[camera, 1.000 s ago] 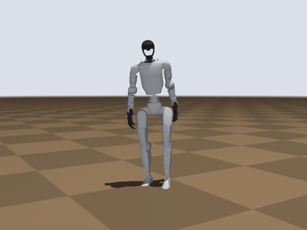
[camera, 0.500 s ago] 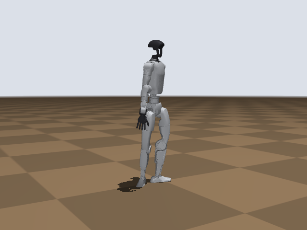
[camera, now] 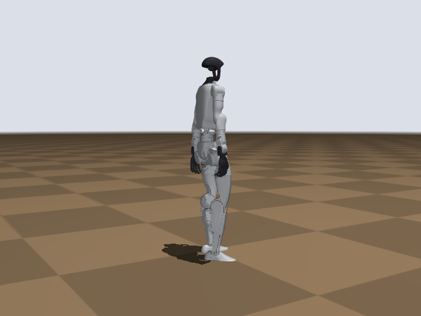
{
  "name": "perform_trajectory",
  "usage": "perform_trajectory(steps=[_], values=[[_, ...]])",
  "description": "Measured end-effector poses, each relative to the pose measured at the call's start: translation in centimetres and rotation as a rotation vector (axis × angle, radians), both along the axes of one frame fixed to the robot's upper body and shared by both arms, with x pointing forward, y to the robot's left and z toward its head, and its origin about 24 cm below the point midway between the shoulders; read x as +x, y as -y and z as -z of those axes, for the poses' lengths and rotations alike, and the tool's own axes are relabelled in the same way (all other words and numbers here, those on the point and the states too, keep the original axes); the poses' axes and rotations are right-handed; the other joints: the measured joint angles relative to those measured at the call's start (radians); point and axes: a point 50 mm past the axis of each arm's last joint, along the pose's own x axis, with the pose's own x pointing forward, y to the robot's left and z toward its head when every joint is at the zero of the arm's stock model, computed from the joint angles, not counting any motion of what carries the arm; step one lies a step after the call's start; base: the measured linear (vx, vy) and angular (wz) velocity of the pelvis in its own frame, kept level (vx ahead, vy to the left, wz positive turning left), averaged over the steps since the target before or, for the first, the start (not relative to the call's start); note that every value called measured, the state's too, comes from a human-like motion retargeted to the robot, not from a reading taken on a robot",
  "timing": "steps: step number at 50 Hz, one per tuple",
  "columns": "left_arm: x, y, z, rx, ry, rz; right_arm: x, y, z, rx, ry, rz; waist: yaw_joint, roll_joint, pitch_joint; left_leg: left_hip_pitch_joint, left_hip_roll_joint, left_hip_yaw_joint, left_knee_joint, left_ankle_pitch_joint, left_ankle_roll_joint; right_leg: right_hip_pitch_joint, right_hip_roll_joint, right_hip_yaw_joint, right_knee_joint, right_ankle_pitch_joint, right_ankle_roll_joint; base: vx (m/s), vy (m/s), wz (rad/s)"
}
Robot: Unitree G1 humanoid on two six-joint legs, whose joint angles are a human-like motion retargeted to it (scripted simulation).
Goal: In place motions
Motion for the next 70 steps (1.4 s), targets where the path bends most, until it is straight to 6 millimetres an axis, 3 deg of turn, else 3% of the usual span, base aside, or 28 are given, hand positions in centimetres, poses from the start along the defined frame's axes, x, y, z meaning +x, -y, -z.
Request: perform_trajectory(steps=[5,11,12,13,15,17,20,27,33,35,37,39,43,48,55,63,70], values=[[-1.5,0.2,0.0,-0.017,-0.06,-0.037,1.3,-0.7,0.0,0.029,0.043,-0.003,-0.028,-0.028,0.028,0.006,-0.032,-0.118,0.01,0.015,-0.01,-0.063,0.043,0.141,-0.039,-0.025,0.031,0.08,-0.12,1.24],[-4.1,0.2,-0.2,-0.03,-0.155,-0.053,1.9,-1.5,0.0,0.055,0.063,-0.034,-0.049,-0.067,0.059,0.032,-0.084,-0.236,0.024,0.021,-0.012,-0.083,0.141,0.534,-0.062,-0.001,0.07,0.06,-0.14,1.09],[-4.4,0.1,-0.2,-0.034,-0.166,-0.055,1.9,-1.7,0.0,0.06,0.063,-0.04,-0.061,-0.071,0.062,0.036,-0.094,-0.263,0.027,0.022,-0.013,-0.076,0.156,0.587,-0.067,0.014,0.068,0.04,-0.11,1.41],[-4.6,0.1,-0.3,-0.038,-0.176,-0.059,1.8,-1.8,0.1,0.065,0.06,-0.045,-0.07,-0.07,0.063,0.04,-0.098,-0.288,0.029,0.022,-0.017,-0.067,0.172,0.621,-0.07,0.032,0.021,0.06,-0.1,1.25],[-4.9,0.0,-0.3,-0.045,-0.191,-0.06,1.4,-1.9,0.1,0.07,0.045,-0.05,-0.066,-0.075,0.058,0.043,-0.117,-0.323,0.033,0.024,-0.021,-0.046,0.168,0.58,-0.082,0.003,-0.013,0.09,-0.1,1.04],[-4.9,0.0,-0.3,-0.049,-0.198,-0.047,0.6,-1.7,0.2,0.067,0.011,-0.04,-0.036,-0.073,0.049,0.047,-0.137,-0.358,0.029,0.031,-0.025,-0.022,0.135,0.466,-0.09,-0.008,-0.008,0.11,-0.09,0.84],[-4.4,0.8,-0.2,-0.049,-0.183,-0.051,-0.8,-1.1,0.2,0.046,-0.036,-0.028,0.041,-0.048,0.04,0.057,-0.135,-0.392,0.014,0.042,-0.039,-0.01,0.135,0.494,-0.088,-0.016,-0.001,0.05,-0.07,0.63],[-2.5,2.5,0.1,-0.163,-0.065,-0.124,-0.3,-0.9,0.2,-0.007,-0.031,-0.111,0.01,-0.017,0.025,0.04,-0.118,-0.439,-0.008,0.063,-0.08,0.02,0.135,0.369,-0.124,-0.033,-0.03,-0.08,-0.11,0.88],[-1.6,2.0,0.1,-0.15,-0.064,-0.058,0.4,-1.6,0.2,0.033,0.005,-0.056,0.032,-0.02,0.041,0.036,-0.12,-0.447,-0.016,0.073,-0.096,0.029,0.126,0.324,-0.134,-0.044,-0.037,-0.14,-0.14,0.58],[-1.4,2.0,0.1,-0.144,-0.066,-0.037,0.5,-1.7,0.3,0.041,0.008,-0.045,0.029,-0.026,0.043,0.03,-0.108,-0.381,0.004,0.054,-0.075,0.031,0.118,0.315,-0.138,-0.045,-0.04,-0.07,-0.08,0.66],[-1.5,2.3,0.2,-0.145,-0.073,-0.029,0.3,-1.5,0.3,0.036,0.003,-0.048,0.018,-0.03,0.037,0.035,-0.055,-0.134,0.039,0.014,-0.048,0.031,0.11,0.297,-0.141,-0.044,-0.044,-0.07,-0.03,0.49],[-1.8,2.8,0.2,-0.155,-0.086,-0.027,0.0,-1.3,0.2,0.021,-0.005,-0.054,-0.005,-0.03,0.026,0.048,-0.045,-0.043,0.059,-0.01,-0.023,0.031,0.103,0.283,-0.142,-0.045,-0.047,-0.02,0.03,0.38],[-3.1,3.7,0.2,-0.168,-0.128,0.012,-1.2,-0.5,0.2,-0.023,-0.043,-0.049,-0.075,-0.029,-0.009,0.066,-0.018,-0.06,0.035,-0.048,-0.06,0.038,0.079,0.266,-0.134,-0.052,-0.045,0.07,0.1,0.23],[-4.6,3.8,0.0,-0.188,-0.185,0.109,-4.0,0.3,0.1,-0.064,-0.144,0.024,-0.097,0.013,-0.06,0.094,-0.016,-0.035,-0.027,-0.044,-0.044,0.041,0.105,0.29,-0.132,-0.051,-0.053,0.14,0.11,-0.31],[-4.0,3.0,0.0,-0.189,-0.172,0.142,-6.2,0.4,-0.1,-0.057,-0.218,0.156,0.02,0.032,-0.071,0.106,-0.027,0.06,-0.035,-0.042,-0.007,0.05,0.13,0.367,-0.132,-0.034,-0.068,0.08,0.07,-0.56],[-3.5,3.0,0.1,-0.185,-0.134,0.015,-4.9,0.1,0.1,-0.043,-0.18,0.084,-0.033,0.046,-0.088,0.132,-0.037,0.016,-0.064,-0.041,-0.005,0.054,0.124,0.324,-0.131,-0.031,-0.068,0.01,0.02,0.22],[-3.8,2.9,0.0,-0.186,-0.158,0.031,-3.1,-0.9,0.3,0.009,-0.124,0.078,-0.03,0.05,-0.097,0.134,-0.036,0.023,-0.069,-0.039,-0.003,0.051,0.126,0.329,-0.129,-0.021,-0.073,0.0,0.0,0.0]])
